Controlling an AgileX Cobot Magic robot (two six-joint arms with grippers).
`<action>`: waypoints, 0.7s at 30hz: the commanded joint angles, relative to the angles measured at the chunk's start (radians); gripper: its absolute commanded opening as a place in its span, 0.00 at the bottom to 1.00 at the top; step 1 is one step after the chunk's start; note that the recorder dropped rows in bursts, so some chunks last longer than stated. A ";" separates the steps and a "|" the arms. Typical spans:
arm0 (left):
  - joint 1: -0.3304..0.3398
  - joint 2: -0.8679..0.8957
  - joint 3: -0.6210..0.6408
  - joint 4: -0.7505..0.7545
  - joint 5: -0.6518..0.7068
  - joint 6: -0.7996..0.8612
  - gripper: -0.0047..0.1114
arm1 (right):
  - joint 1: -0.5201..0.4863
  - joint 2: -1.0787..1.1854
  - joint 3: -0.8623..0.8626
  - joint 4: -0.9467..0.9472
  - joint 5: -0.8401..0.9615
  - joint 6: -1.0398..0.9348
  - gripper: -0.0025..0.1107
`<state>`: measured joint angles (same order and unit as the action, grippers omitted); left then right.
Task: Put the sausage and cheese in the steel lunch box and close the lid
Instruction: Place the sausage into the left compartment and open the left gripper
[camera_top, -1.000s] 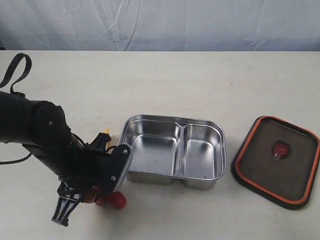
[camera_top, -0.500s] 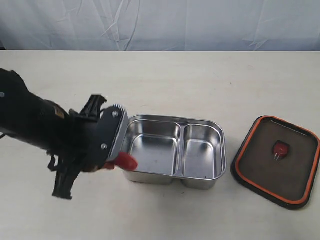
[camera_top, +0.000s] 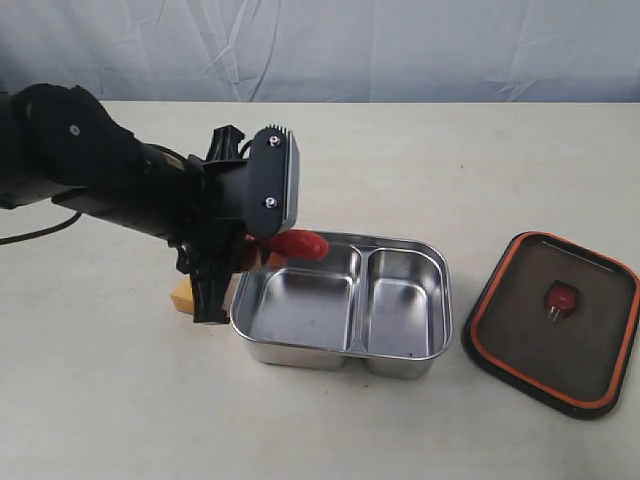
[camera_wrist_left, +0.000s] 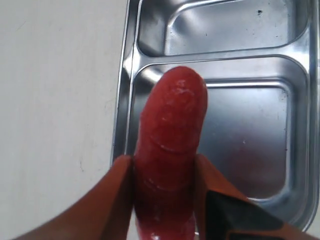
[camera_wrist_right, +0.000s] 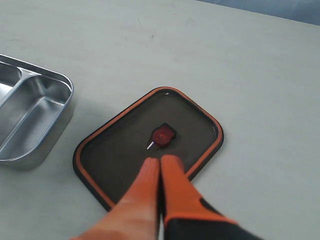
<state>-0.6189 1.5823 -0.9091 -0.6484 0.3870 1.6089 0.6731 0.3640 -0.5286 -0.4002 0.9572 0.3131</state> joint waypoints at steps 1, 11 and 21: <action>-0.002 0.045 -0.032 -0.031 0.001 -0.002 0.04 | -0.003 -0.004 0.004 -0.009 -0.003 0.001 0.01; -0.002 0.069 -0.039 -0.140 0.012 0.007 0.15 | -0.003 -0.004 0.004 -0.009 -0.003 0.001 0.01; -0.002 0.069 -0.039 -0.221 0.012 0.078 0.52 | -0.003 -0.004 0.004 -0.009 -0.003 0.001 0.01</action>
<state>-0.6189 1.6512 -0.9432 -0.8492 0.4039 1.6827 0.6731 0.3640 -0.5286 -0.4002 0.9572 0.3131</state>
